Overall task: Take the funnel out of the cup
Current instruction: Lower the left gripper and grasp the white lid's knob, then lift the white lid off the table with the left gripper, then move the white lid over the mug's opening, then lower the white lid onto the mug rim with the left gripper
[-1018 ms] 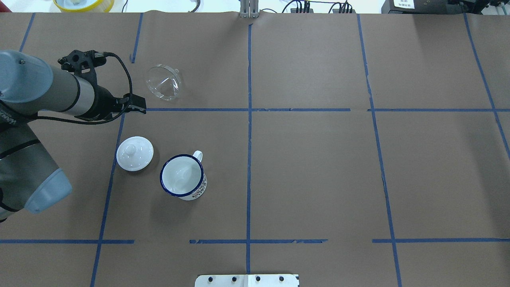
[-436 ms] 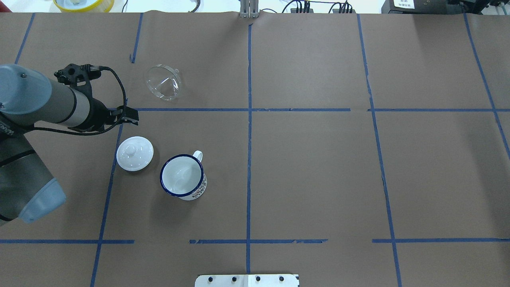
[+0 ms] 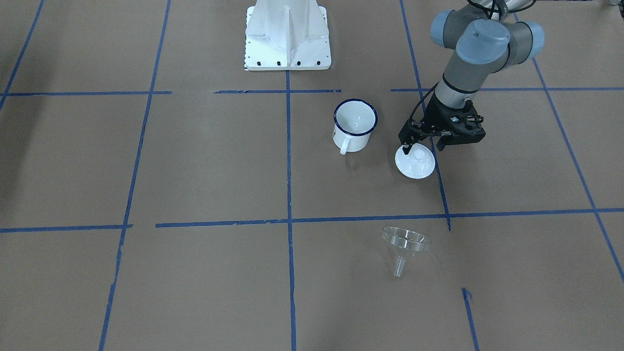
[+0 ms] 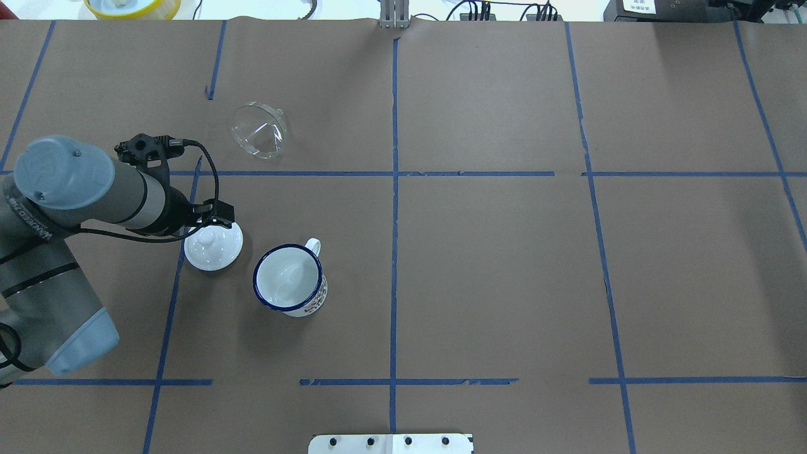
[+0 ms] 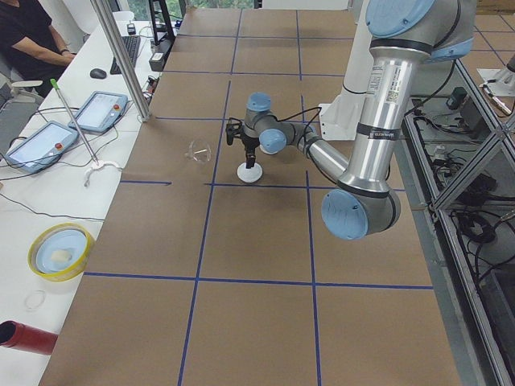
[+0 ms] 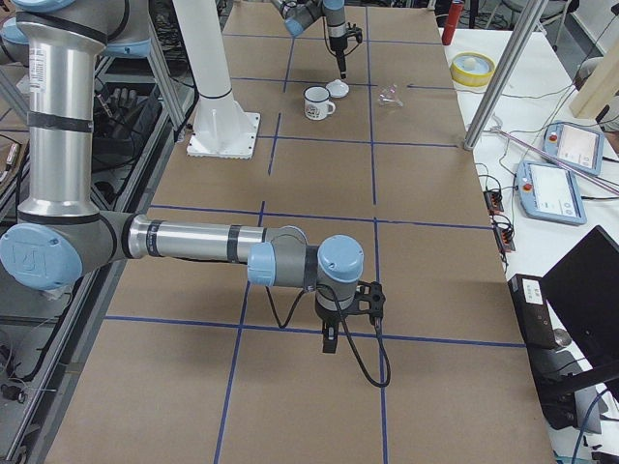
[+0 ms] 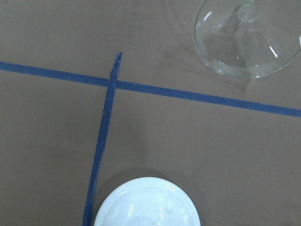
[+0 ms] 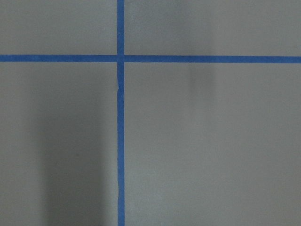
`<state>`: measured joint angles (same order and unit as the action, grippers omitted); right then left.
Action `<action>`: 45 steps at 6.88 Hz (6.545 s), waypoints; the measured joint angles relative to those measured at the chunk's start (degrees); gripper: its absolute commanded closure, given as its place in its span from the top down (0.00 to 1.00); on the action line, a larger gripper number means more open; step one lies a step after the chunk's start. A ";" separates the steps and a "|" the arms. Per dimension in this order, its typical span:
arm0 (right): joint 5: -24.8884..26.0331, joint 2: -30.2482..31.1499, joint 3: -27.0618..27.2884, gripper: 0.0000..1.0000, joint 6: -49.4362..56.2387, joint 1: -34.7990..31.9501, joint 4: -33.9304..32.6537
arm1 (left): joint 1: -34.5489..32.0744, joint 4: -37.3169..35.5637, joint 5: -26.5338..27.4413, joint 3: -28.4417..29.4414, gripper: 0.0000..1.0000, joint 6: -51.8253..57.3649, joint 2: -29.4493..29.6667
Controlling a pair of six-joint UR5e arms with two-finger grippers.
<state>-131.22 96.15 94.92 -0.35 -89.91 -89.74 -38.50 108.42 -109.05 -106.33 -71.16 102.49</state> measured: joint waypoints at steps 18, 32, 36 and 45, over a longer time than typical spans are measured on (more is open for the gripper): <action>0.00 0.00 0.00 1.00 0.00 0.00 0.00 | -0.07 -0.78 0.15 1.64 0.00 0.08 0.35; 0.00 0.00 0.00 1.00 0.00 0.00 0.00 | 6.95 -33.75 0.86 -11.22 0.00 -10.04 18.12; 0.00 0.00 0.00 1.00 0.00 0.00 0.00 | 8.05 -33.51 0.95 -10.03 0.00 -9.99 18.55; 0.00 0.00 0.00 1.00 0.00 0.00 0.00 | 9.03 -32.43 1.01 -10.04 1.00 -9.62 18.37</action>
<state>-131.22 96.15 94.92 -0.35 -89.91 -89.74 -29.47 75.98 -108.04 -116.36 -80.78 120.86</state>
